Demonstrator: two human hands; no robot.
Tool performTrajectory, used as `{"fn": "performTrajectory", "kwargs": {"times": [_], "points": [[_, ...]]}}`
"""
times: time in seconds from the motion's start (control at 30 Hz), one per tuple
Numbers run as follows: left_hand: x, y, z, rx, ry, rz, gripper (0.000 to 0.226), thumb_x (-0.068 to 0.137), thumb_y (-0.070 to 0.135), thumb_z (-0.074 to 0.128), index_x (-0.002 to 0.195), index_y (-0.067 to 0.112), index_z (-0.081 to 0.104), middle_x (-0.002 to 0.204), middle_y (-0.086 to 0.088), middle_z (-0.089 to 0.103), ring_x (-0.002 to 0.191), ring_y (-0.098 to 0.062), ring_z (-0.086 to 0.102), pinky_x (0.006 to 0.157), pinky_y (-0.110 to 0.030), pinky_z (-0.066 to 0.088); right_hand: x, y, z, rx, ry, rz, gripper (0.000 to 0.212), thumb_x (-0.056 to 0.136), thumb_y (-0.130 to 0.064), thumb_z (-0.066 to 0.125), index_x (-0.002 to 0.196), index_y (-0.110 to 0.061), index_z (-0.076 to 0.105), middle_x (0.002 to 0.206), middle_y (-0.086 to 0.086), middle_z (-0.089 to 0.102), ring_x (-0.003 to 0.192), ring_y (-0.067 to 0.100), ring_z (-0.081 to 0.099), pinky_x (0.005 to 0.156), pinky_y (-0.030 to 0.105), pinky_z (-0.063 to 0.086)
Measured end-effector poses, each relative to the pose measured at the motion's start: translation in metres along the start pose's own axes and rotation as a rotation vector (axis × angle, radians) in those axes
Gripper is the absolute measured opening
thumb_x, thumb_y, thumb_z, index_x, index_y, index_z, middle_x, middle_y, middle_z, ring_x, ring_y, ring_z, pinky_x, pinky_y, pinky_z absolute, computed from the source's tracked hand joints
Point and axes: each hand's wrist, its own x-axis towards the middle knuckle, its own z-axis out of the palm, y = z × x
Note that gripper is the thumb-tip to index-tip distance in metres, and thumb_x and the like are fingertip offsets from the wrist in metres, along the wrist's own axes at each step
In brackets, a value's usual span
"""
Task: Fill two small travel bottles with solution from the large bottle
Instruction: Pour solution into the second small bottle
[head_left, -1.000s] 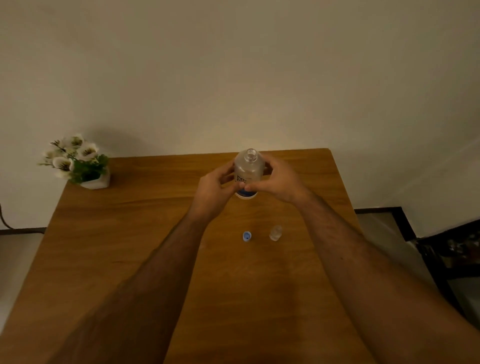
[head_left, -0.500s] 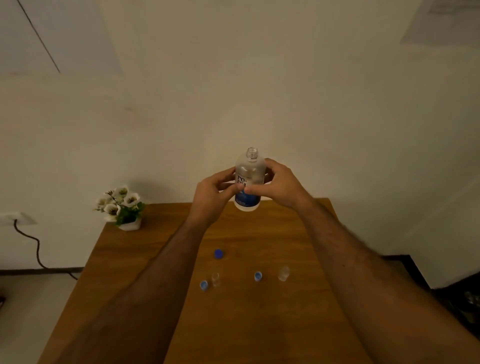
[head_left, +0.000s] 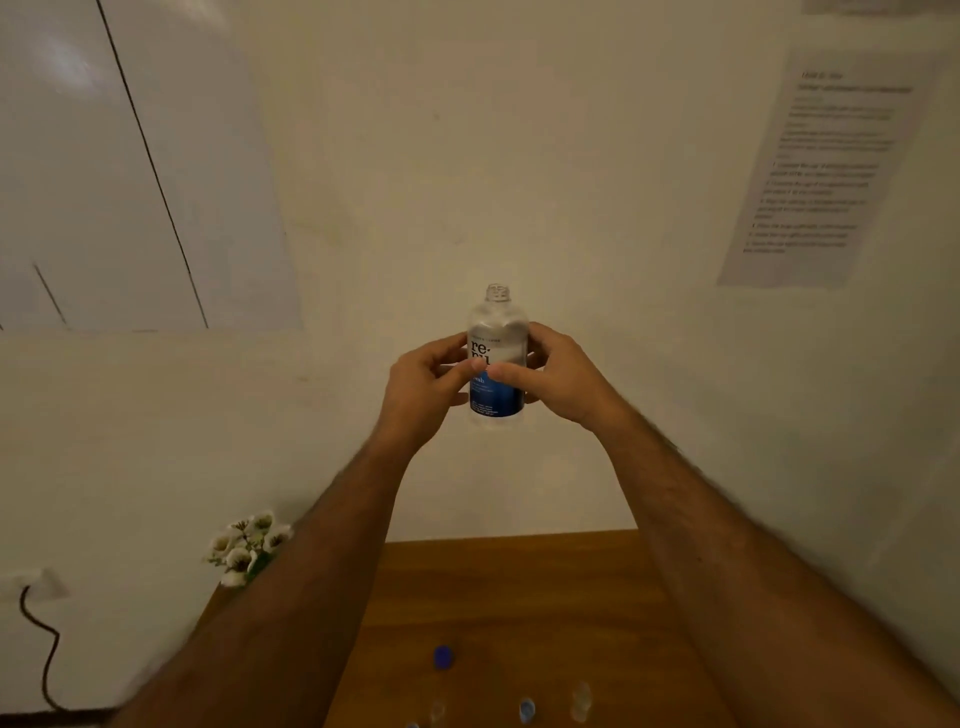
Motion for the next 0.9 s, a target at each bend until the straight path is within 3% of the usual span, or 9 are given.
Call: {"fn": "performTrajectory", "kwargs": {"times": [0.2, 0.47, 0.6, 0.9], "points": [[0.015, 0.021, -0.006, 0.018, 0.023, 0.048, 0.039, 0.090, 0.020, 0.066, 0.128, 0.024, 0.062, 0.112, -0.001, 0.071, 0.098, -0.015, 0.070, 0.078, -0.037, 0.060, 0.012, -0.020, -0.006, 0.035, 0.006, -0.027, 0.076, 0.074, -0.029, 0.082, 0.139, -0.028, 0.043, 0.129, -0.004, 0.057, 0.110, 0.020, 0.059, 0.075, 0.036, 0.060], [0.007, 0.011, -0.011, -0.047, 0.027, 0.021, 0.038, 0.091, 0.019, 0.065, 0.129, 0.016, 0.061, 0.115, 0.000, 0.071, 0.101, -0.013, 0.069, 0.080, -0.032, 0.059, 0.011, -0.015, 0.009, 0.077, 0.075, -0.026, 0.071, 0.066, -0.037, 0.085, 0.127, -0.034, 0.049, 0.115, -0.008, 0.064, 0.102, 0.014, 0.065, 0.074, 0.034, 0.061], [-0.003, -0.008, -0.017, -0.058, 0.069, -0.055, 0.033, 0.094, 0.018, 0.060, 0.126, 0.013, 0.061, 0.117, -0.001, 0.069, 0.104, -0.012, 0.067, 0.080, -0.030, 0.059, 0.007, -0.009, 0.018, 0.090, 0.094, -0.009, 0.068, 0.068, -0.034, 0.085, 0.126, -0.037, 0.048, 0.115, -0.015, 0.062, 0.103, 0.012, 0.064, 0.073, 0.028, 0.059], [-0.047, -0.076, -0.023, -0.007, 0.070, -0.247, 0.029, 0.092, 0.007, 0.061, 0.121, 0.012, 0.064, 0.111, -0.001, 0.069, 0.102, -0.013, 0.066, 0.077, -0.028, 0.059, -0.016, 0.024, 0.043, 0.092, 0.125, 0.054, 0.069, 0.067, -0.031, 0.086, 0.125, -0.028, 0.049, 0.117, -0.006, 0.063, 0.102, 0.012, 0.063, 0.076, 0.030, 0.058]]}}
